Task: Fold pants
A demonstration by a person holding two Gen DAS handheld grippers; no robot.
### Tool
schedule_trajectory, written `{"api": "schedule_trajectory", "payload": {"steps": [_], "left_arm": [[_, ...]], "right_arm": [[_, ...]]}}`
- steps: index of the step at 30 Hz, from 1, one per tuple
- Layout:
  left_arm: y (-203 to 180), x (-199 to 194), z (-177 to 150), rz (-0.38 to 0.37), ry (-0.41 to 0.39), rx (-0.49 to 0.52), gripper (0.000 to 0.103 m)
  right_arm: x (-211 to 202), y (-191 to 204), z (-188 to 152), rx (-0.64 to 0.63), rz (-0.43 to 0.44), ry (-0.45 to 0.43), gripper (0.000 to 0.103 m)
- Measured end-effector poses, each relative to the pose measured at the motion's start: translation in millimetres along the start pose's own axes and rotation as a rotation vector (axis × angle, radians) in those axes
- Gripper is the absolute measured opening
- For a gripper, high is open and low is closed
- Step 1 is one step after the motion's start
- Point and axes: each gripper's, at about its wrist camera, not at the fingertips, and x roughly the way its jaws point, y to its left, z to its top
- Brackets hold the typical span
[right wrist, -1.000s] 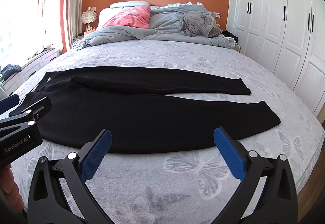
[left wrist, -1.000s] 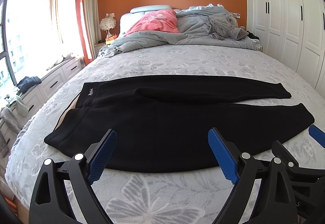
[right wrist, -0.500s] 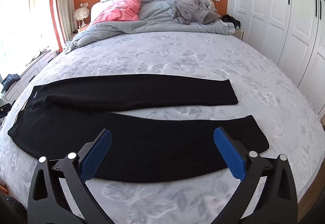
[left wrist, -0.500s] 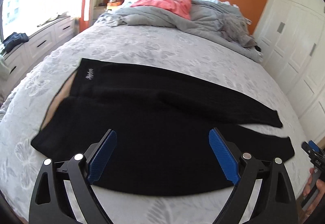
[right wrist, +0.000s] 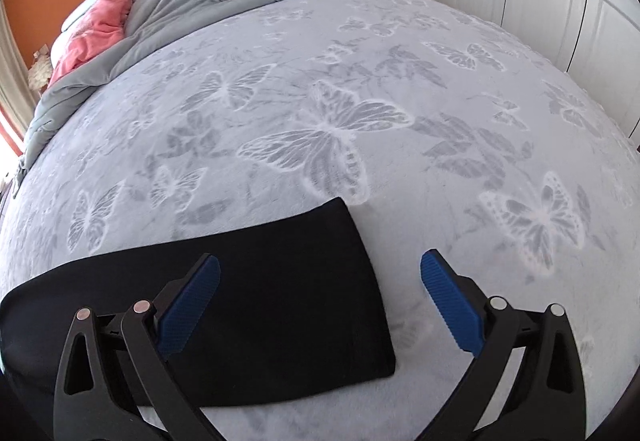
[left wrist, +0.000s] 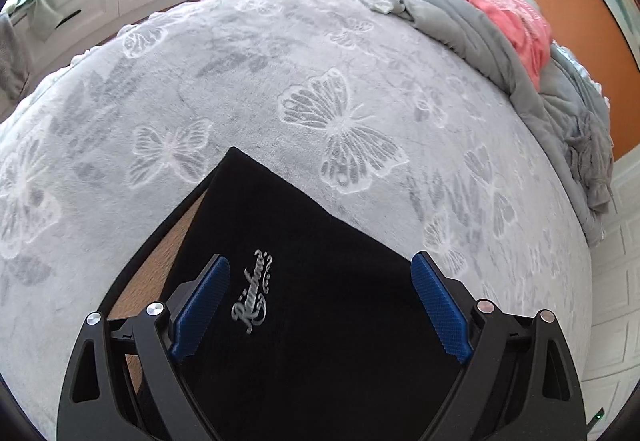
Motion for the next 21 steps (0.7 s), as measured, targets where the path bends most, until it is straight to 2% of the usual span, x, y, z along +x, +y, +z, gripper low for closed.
{"api": "schedule_trajectory", "payload": {"steps": [3,7,8,9,10,11,12,13,16,21], "left_arm": [[-5,28,8,0.046,0.018,0.016,0.090],[-22,38,12,0.108,0.003,0.099,0.091],[-26,42,13,0.126,0.010,0.127,0.088],[-29,43,13,0.148,0.008,0.151,0.081],[-31,43,13,0.180,0.000,0.177,0.059],[-33,42,12,0.193,-0.002,0.207,0.028],[-32,39,13,0.196,0.006,0.217,0.012],[-26,33,15,0.141,0.020,0.185,0.008],[-11,6,20,0.024,0.011,0.105,0.006],[-12,-62,6,-0.110,-0.047,0.139,0.006]], "right_arm": [[27,0,6,-0.018,-0.043,0.037,0.098],[45,6,7,-0.043,-0.026,0.065,0.096],[48,10,6,-0.063,-0.026,0.068,0.080],[48,15,4,-0.078,-0.018,0.067,0.065],[47,19,4,-0.087,-0.013,0.054,0.059],[44,23,4,-0.099,-0.015,0.045,0.033],[42,26,4,-0.097,0.029,0.053,0.014],[37,28,4,-0.090,0.032,0.044,0.014],[9,40,5,-0.124,0.024,-0.028,0.013],[-58,39,4,-0.141,0.080,-0.129,0.013]]}}
